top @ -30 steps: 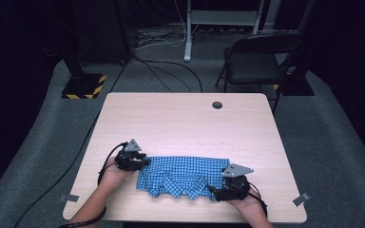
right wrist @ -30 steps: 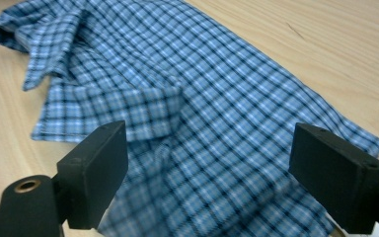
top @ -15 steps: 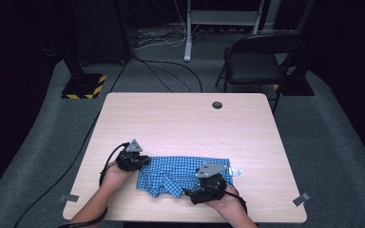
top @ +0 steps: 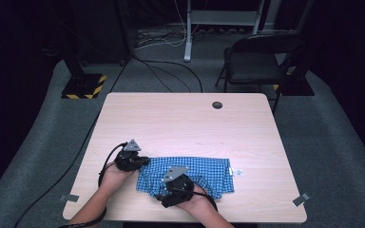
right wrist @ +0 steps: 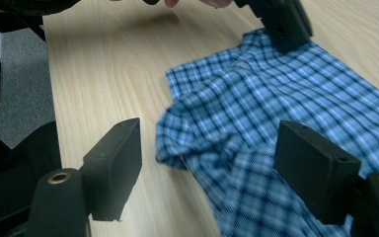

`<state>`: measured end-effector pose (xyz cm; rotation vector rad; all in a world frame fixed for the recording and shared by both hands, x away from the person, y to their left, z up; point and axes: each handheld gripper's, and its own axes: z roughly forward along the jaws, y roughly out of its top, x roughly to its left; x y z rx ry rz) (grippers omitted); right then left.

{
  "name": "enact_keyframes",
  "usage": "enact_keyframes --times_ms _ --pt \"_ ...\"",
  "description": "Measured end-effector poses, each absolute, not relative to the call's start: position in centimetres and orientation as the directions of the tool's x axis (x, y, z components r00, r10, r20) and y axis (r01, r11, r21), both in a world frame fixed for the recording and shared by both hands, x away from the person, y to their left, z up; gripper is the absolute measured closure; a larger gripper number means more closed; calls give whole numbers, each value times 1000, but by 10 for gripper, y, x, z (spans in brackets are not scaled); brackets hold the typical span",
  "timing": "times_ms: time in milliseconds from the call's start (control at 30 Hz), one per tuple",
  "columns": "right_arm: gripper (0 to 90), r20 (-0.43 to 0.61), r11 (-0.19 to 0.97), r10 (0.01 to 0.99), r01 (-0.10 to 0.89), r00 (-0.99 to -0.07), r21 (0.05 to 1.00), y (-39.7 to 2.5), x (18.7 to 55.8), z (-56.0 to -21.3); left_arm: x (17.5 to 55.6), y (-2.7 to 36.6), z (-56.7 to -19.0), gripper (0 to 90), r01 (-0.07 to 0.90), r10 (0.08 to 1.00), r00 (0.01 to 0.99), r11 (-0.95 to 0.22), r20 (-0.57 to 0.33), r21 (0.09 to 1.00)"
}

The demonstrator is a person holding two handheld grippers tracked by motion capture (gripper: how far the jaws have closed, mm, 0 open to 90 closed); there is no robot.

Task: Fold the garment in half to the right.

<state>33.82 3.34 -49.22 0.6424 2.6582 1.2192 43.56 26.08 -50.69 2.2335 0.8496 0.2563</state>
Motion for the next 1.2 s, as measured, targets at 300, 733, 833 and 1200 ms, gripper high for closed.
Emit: enact_keyframes --times_ms 300,733,833,1200 --pt "257 -1 611 401 266 -916 746 58 333 -496 433 260 -498 828 501 641 763 -501 -87 705" --pt "415 -5 654 380 265 -925 709 94 347 -510 435 263 -501 827 509 642 761 -497 -98 703" --pt "427 4 659 398 289 -918 694 97 350 -513 436 263 -502 827 511 641 761 -497 -100 701" --pt "524 -66 674 429 271 -901 687 104 349 -519 436 263 -503 827 511 641 761 -500 -99 699"
